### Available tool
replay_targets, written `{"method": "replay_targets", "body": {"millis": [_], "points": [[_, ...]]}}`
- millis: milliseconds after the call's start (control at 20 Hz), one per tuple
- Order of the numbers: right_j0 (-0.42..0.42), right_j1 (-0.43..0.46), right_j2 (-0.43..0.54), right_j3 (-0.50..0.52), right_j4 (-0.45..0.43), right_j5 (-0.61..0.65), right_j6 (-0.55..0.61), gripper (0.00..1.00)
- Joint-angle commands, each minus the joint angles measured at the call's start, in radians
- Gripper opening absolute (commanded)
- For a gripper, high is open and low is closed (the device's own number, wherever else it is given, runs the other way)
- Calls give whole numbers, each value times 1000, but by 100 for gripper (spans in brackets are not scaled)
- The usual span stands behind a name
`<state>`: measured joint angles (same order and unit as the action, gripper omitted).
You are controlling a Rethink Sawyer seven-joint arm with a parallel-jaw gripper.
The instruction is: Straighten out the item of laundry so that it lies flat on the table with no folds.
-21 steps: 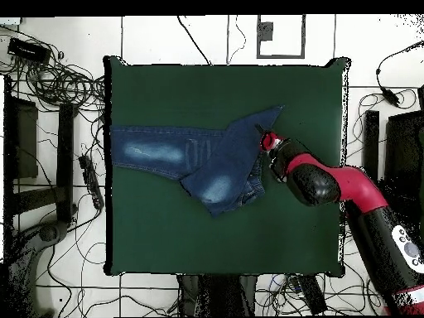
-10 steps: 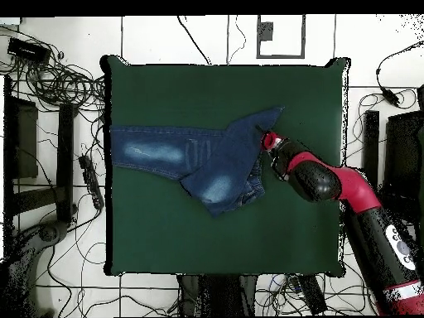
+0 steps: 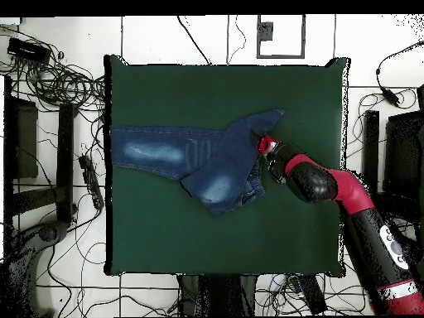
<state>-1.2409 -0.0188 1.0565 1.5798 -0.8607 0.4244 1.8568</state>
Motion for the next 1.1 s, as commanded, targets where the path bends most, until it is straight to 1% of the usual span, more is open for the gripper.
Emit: {"method": "replay_targets", "body": {"millis": [50,350,650,800,1100], "points": [[39,-25,-49,-81,-3,116,-282,100],[39,-41,-49,-108,-2,140,-310,100],[22,-52,-52,-104,-5,156,-346,100],[15,-42,-46,-108,-5,158,-366,100],[1,12,-24,-153,6,178,-447,100]]}}
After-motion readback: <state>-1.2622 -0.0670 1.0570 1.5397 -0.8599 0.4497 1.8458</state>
